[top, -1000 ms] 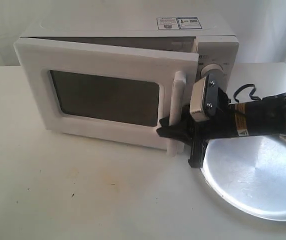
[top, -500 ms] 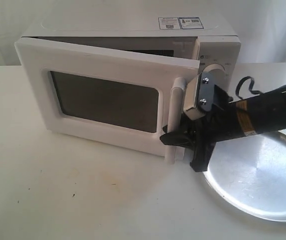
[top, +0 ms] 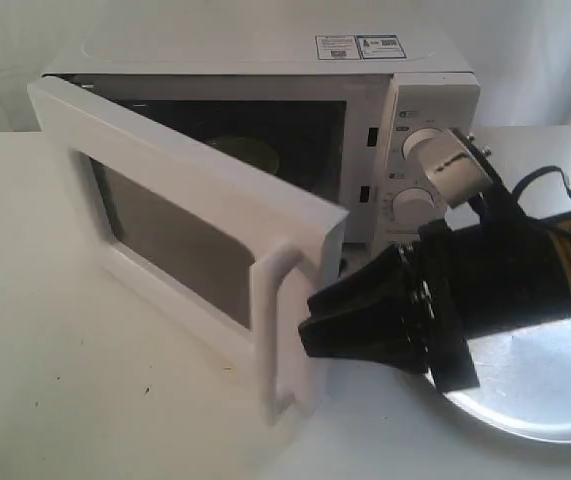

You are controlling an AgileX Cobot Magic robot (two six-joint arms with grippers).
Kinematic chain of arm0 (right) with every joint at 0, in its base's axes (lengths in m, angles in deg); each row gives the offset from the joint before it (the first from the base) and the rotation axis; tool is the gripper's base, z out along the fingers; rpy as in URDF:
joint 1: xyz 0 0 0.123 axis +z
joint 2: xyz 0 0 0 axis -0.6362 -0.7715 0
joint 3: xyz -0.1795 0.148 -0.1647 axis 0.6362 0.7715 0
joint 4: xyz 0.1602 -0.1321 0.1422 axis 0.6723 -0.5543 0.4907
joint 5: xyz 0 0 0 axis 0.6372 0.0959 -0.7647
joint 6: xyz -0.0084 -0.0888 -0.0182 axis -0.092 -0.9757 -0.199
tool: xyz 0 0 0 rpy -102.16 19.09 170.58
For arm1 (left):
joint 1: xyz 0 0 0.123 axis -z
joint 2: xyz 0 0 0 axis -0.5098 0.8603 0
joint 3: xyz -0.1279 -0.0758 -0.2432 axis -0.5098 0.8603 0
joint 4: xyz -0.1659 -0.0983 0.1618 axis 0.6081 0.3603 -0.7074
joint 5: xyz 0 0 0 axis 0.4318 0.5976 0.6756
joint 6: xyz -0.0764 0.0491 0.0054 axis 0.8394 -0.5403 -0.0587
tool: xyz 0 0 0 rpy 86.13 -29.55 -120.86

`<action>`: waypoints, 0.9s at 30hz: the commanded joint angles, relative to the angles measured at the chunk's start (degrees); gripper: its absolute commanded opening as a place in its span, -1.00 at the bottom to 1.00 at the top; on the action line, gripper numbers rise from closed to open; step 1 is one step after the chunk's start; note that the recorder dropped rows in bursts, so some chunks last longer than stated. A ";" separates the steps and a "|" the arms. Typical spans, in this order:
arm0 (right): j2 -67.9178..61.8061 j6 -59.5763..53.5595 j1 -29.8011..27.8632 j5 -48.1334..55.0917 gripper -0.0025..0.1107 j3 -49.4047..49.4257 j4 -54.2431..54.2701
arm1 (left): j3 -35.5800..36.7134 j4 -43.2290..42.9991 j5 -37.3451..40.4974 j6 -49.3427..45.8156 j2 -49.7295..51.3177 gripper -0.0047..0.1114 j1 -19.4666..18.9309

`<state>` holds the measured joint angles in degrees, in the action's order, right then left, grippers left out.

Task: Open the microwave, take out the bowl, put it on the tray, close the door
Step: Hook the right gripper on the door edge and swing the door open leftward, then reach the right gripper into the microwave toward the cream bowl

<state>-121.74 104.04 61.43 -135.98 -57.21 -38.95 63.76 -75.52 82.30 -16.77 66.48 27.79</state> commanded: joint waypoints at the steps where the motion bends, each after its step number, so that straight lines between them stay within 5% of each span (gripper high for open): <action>1: 4.76 2.11 0.37 -1.57 -0.41 4.24 0.36 | -0.14 0.42 0.10 0.20 -0.12 -0.92 0.24; 7: 12.89 -15.34 0.37 -1.57 -0.68 5.86 1.90 | -0.14 0.42 0.10 0.20 -0.12 -0.92 0.24; 12: 13.13 -29.93 0.37 16.87 -0.67 5.86 30.26 | -0.14 0.42 0.10 0.20 -0.12 -0.92 0.24; 15: 9.48 -42.54 0.37 21.72 -0.55 5.34 41.05 | -0.14 0.42 0.10 0.20 -0.12 -0.92 0.24; 23: -13.48 -54.29 6.31 20.06 0.10 -3.38 41.85 | -0.14 0.42 0.10 0.20 -0.12 -0.92 0.24; 27: -24.12 -63.34 10.25 21.03 0.11 -11.96 42.00 | -0.14 0.42 0.10 0.20 -0.12 -0.92 0.24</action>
<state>-139.83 47.27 69.19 -115.46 -64.05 2.26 63.76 -75.43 82.30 -16.77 66.48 27.79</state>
